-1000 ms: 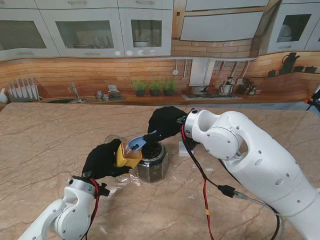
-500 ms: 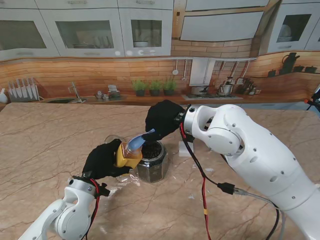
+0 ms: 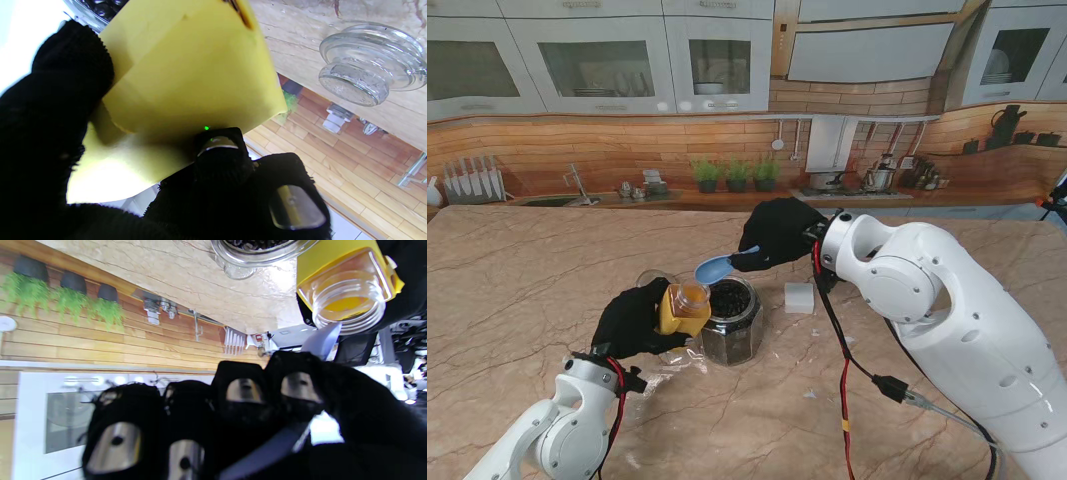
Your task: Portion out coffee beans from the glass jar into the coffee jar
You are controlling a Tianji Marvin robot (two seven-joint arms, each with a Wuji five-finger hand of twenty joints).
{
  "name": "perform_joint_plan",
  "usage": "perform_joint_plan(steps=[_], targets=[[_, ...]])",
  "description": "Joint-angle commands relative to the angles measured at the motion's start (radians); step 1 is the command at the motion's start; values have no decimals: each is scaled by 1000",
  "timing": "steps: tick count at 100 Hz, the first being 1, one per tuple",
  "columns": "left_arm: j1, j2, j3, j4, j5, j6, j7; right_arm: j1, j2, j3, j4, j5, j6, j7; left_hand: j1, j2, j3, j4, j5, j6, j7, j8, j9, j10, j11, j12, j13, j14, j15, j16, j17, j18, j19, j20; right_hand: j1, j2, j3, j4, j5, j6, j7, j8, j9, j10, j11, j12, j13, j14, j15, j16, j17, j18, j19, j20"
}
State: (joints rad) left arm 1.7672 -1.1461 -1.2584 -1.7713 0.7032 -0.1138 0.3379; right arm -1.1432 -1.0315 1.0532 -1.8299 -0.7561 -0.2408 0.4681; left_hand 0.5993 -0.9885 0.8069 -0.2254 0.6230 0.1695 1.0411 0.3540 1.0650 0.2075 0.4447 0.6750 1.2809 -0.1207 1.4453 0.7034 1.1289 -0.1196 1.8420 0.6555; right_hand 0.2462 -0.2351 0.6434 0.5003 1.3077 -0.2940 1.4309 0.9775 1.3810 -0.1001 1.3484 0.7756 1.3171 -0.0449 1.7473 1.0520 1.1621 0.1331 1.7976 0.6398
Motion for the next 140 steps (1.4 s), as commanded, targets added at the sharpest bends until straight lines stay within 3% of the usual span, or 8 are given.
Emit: perform_joint_plan(steps=[1, 37, 62, 91, 119, 140], targets=[[11, -4, -2, -12, -3, -6, 0, -42, 11, 26, -15, -5, 11, 2, 207, 177, 271, 172, 112, -258, 224, 68, 141, -94, 98, 61, -5, 62, -35, 1, -22, -124, 195, -3, 12, 47, 27, 20, 27, -50, 12, 12, 72, 44, 35, 5, 2, -115, 49, 1, 29, -52, 221, -2], [9, -5, 2, -13, -8, -13, 3, -319, 21, 271, -117, -36, 37, 15, 206, 177, 269, 172, 111, -256, 224, 68, 139, -94, 98, 61, -5, 62, -36, 1, -22, -124, 195, -3, 25, 41, 25, 14, 28, -32, 14, 9, 72, 60, 36, 5, 1, -95, 54, -1, 28, -31, 224, 1], [5, -6, 8, -17, -11, -14, 2, -454, 19, 341, -142, -66, 49, -2, 207, 177, 270, 172, 111, -256, 224, 69, 140, -93, 98, 62, -5, 59, -36, 1, -22, -124, 195, -3, 30, 36, 24, 11, 29, -26, 15, 7, 72, 66, 37, 4, 1, -86, 56, -2, 28, -22, 224, 1], [6, -8, 7, -22, -16, -16, 7, -507, 22, 313, -93, -108, 90, 6, 208, 176, 271, 173, 111, -255, 224, 68, 139, -92, 98, 62, -5, 60, -36, 1, -22, -124, 195, -3, 30, 39, 20, 6, 29, -22, 15, 5, 72, 68, 35, 3, 0, -82, 56, -4, 27, -16, 224, 1], [11, -9, -3, -24, -20, -20, 12, -491, 20, 217, 12, -147, 189, -23, 208, 177, 271, 173, 112, -255, 225, 69, 140, -92, 99, 62, -5, 60, -36, 1, -22, -124, 195, -3, 36, 39, 12, -7, 28, -20, 11, 3, 72, 73, 25, -1, 0, -69, 49, -9, 24, 4, 210, -5], [12, -9, -11, -28, -18, -25, 11, -458, 26, 158, 67, -159, 211, 0, 208, 177, 271, 173, 111, -256, 224, 68, 139, -92, 98, 61, -5, 59, -35, 1, -22, -125, 195, -3, 28, 51, -6, -35, 23, -24, -36, -12, 73, 73, -27, -21, 0, -60, 4, -29, 17, 27, 165, -27]])
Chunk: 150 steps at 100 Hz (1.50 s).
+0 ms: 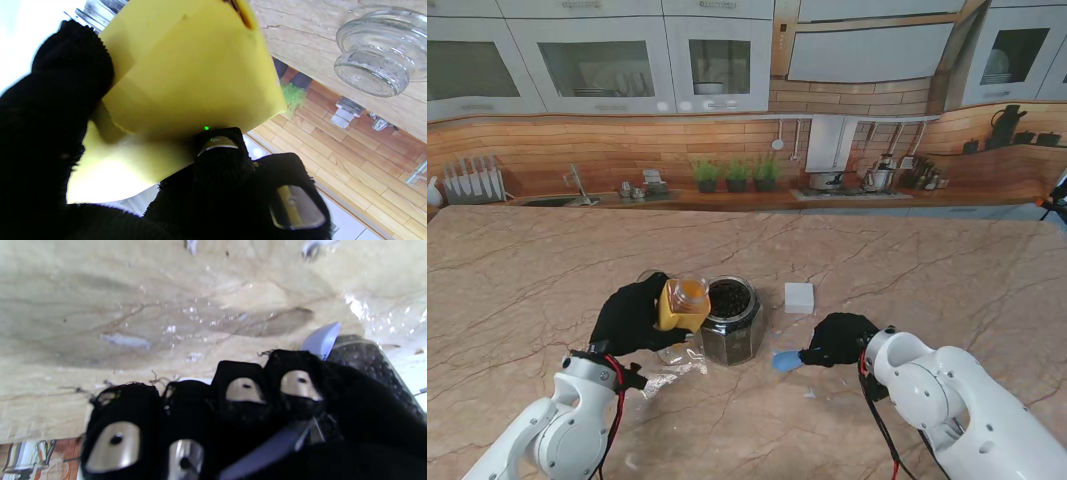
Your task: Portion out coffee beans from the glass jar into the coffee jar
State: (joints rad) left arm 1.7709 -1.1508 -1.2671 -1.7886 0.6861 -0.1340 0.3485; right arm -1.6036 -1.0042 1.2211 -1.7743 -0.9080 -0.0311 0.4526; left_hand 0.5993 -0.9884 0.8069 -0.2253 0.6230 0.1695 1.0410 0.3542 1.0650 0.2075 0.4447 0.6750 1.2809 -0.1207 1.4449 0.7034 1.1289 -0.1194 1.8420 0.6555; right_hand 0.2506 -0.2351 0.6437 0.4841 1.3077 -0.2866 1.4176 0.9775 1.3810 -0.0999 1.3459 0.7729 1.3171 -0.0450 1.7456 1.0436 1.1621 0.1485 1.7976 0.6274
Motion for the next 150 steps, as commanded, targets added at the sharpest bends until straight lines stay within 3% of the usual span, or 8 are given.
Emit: perform_joint_plan(steps=[1, 17, 36, 48, 56, 66, 99, 150], targets=[[8, -4, -2, -11, -1, -5, 0, 3, -1, -12, 13, -7, 3, 17, 208, 176, 271, 173, 111, -256, 224, 68, 139, -92, 98, 61, -5, 59, -35, 1, -22, -125, 195, -3, 24, 51, -7, -21, 23, -31, -28, -13, 72, 74, -30, -20, 0, -58, 1, -23, 17, 15, 161, -16], [10, -3, -3, -11, 1, -8, -1, 15, 8, -26, 25, -14, 17, 74, 207, 177, 271, 173, 111, -256, 224, 68, 140, -94, 99, 61, -5, 59, -34, 1, -22, -126, 195, -3, 28, 72, -54, -107, -8, -32, -198, -40, 73, 75, -221, -83, -1, -1, -139, -86, -10, 93, 17, -108], [12, -3, -2, -12, 3, -9, 0, 19, 17, -26, 28, -17, 52, 143, 207, 176, 271, 174, 111, -256, 224, 68, 140, -91, 99, 61, -5, 60, -34, 1, -22, -127, 195, -3, 25, 89, -120, -235, -234, -52, -358, -11, -103, 62, -386, -97, -3, 51, -465, -209, -113, 153, -213, -297], [12, -3, -1, -12, 4, -9, 1, 21, 19, -24, 33, -41, 45, 160, 206, 176, 272, 174, 112, -257, 224, 69, 140, -93, 99, 61, -5, 60, -33, 1, -22, -126, 195, -3, 8, 81, -122, -277, -392, -58, -438, -58, -248, 33, -443, -127, -8, 51, -747, -271, -249, 133, -289, -285], [12, -3, 0, -12, 5, -9, 1, 24, 21, -21, 33, -56, 38, 177, 206, 176, 272, 174, 112, -256, 224, 68, 141, -91, 99, 61, -5, 60, -33, 1, -22, -126, 195, -3, -24, 2, -48, -351, -516, -51, -471, -195, -366, 16, -476, -145, -93, 38, -911, -213, -335, 114, -345, -225], [13, -3, 1, -13, 5, -9, 2, 30, 23, -19, 33, -78, 20, 191, 206, 176, 272, 174, 111, -256, 224, 68, 141, -92, 99, 61, -5, 61, -33, 1, -22, -126, 195, -3, -44, -75, 27, -405, -603, -50, -491, -256, -458, -4, -493, -153, -181, 26, -992, -204, -414, 106, -401, -197], [15, -3, -3, -14, 7, -12, 5, 48, 27, -17, 43, -107, -46, 202, 206, 176, 272, 174, 112, -256, 224, 68, 140, -92, 99, 60, -5, 60, -33, 1, -22, -125, 195, -3, -201, -194, 129, -495, -794, 87, -733, -302, -771, 30, -634, -262, -512, 34, -1228, -313, -676, 85, -621, -165], [16, -2, -4, -16, 11, -15, 4, 80, 17, 54, 27, -117, -166, 109, 206, 176, 272, 174, 112, -255, 224, 68, 139, -92, 99, 60, -5, 62, -34, 1, -22, -125, 195, -3, -233, -165, 103, -503, -859, 78, -801, -331, -883, 9, -666, -305, -626, 25, -1254, -348, -756, 48, -663, -178]])
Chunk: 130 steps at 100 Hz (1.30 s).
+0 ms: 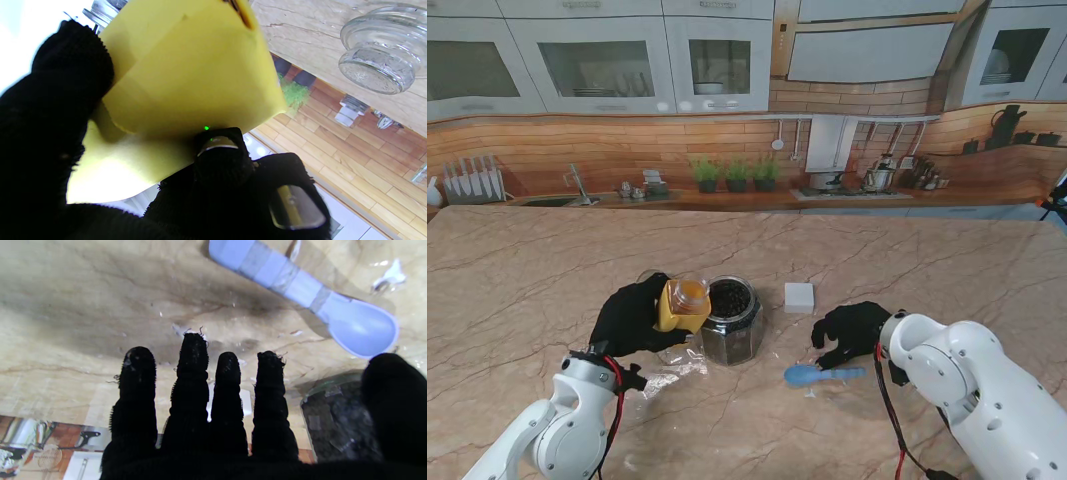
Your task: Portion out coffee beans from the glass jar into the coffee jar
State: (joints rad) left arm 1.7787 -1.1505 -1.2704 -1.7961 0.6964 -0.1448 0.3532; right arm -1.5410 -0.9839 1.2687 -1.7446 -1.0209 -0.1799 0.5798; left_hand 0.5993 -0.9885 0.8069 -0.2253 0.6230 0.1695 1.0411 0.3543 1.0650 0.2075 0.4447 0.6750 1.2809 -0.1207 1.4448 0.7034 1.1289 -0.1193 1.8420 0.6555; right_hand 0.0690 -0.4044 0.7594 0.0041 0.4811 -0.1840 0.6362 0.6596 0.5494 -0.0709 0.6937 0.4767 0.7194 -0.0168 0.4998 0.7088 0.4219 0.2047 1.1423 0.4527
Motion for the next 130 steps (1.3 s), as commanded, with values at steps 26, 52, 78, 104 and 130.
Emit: perform_joint_plan(steps=[26, 52, 78, 104, 130], targets=[[7, -2, -3, -9, 1, -10, -2, 105, -12, -21, 38, 10, -54, -102, 205, 176, 272, 175, 111, -257, 224, 68, 140, -93, 100, 61, -5, 61, -34, 1, -22, -126, 195, -3, -22, -7, -18, -26, -88, -173, -55, -18, -171, -48, -63, -28, -188, 22, -74, -62, -130, 54, -51, -4], [10, -2, -10, -10, 1, -15, -3, 235, -20, -133, 130, 53, -5, -134, 205, 176, 273, 175, 110, -256, 224, 69, 140, -92, 100, 60, -5, 62, -35, 0, -22, -125, 195, -3, 71, -129, -7, -33, -185, -273, -129, -63, -271, -43, -120, -104, -243, 109, -170, -178, -127, 236, -95, -51], [15, -2, -22, -11, 0, -20, -5, 344, -30, -256, 239, 68, 46, -195, 204, 176, 273, 176, 110, -257, 224, 69, 139, -92, 100, 61, -5, 63, -35, 0, -22, -124, 195, -3, 158, -251, -4, -47, -241, -266, -237, -104, -359, -22, -227, -179, -257, 177, -167, -201, -12, 290, -53, -125], [15, -2, -23, -8, 0, -25, -2, 430, -40, -383, 350, 27, 136, -267, 202, 176, 274, 177, 110, -258, 224, 69, 140, -94, 101, 61, -5, 65, -35, 1, -22, -122, 195, -3, 247, -268, -47, -42, -237, -266, -239, -61, -359, -23, -176, -126, -193, 180, -108, -180, 89, 238, -11, -148], [17, -2, -24, -7, 0, -27, -3, 488, -53, -484, 447, 74, 181, -327, 201, 176, 273, 177, 110, -258, 224, 69, 140, -92, 101, 61, -5, 64, -35, 1, -22, -121, 195, -4, 318, -276, -95, -52, -225, -268, -227, -39, -358, -53, -97, -97, -127, 135, -46, -142, 170, 162, 13, -167]])
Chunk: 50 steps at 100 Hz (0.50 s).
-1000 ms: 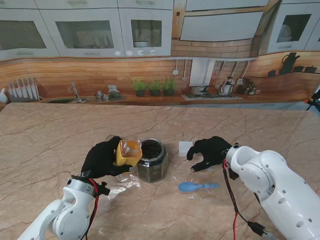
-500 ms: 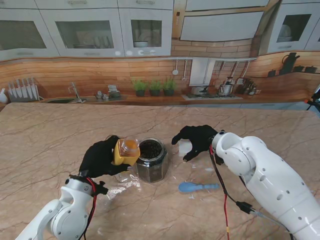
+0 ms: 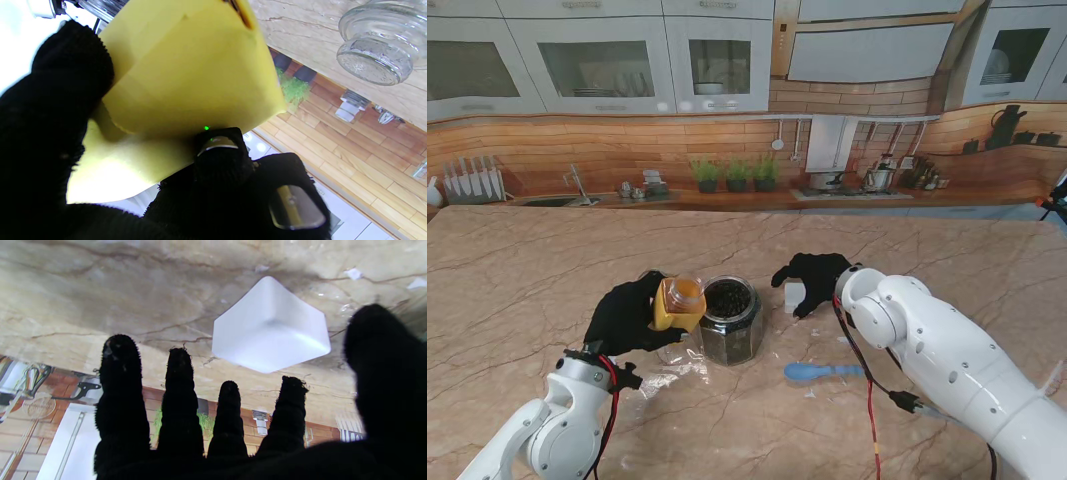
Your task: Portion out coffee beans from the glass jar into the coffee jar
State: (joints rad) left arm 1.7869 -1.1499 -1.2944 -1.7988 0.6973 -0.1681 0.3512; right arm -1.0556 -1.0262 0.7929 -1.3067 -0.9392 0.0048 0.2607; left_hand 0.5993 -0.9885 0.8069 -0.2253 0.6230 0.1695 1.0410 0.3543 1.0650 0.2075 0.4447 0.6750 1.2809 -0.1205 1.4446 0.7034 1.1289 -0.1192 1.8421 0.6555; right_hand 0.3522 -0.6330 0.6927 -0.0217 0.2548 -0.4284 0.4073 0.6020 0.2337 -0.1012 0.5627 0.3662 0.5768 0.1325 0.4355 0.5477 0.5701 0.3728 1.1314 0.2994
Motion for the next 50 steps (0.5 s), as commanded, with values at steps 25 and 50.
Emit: perform_joint_plan(steps=[25, 50], targets=[[8, -3, -2, -1, 0, -5, 3, 14, -15, -60, 54, 17, 4, -36, 200, 177, 273, 177, 109, -259, 224, 69, 140, -95, 101, 62, -5, 64, -36, 0, -22, -121, 195, -4, 103, -127, 300, -95, 99, -38, 74, 29, -20, -89, 251, 121, 177, -104, 147, 131, 171, -85, 79, -17], [8, -4, -3, 1, 1, -9, 8, -16, -30, -69, 103, 35, 2, -153, 199, 178, 272, 178, 109, -259, 224, 69, 140, -95, 101, 62, -5, 63, -37, 0, -22, -121, 196, -4, 222, -162, 425, -186, 255, -87, 370, 84, 314, -120, 369, 202, 474, -263, 246, 243, 388, -365, 116, -58]])
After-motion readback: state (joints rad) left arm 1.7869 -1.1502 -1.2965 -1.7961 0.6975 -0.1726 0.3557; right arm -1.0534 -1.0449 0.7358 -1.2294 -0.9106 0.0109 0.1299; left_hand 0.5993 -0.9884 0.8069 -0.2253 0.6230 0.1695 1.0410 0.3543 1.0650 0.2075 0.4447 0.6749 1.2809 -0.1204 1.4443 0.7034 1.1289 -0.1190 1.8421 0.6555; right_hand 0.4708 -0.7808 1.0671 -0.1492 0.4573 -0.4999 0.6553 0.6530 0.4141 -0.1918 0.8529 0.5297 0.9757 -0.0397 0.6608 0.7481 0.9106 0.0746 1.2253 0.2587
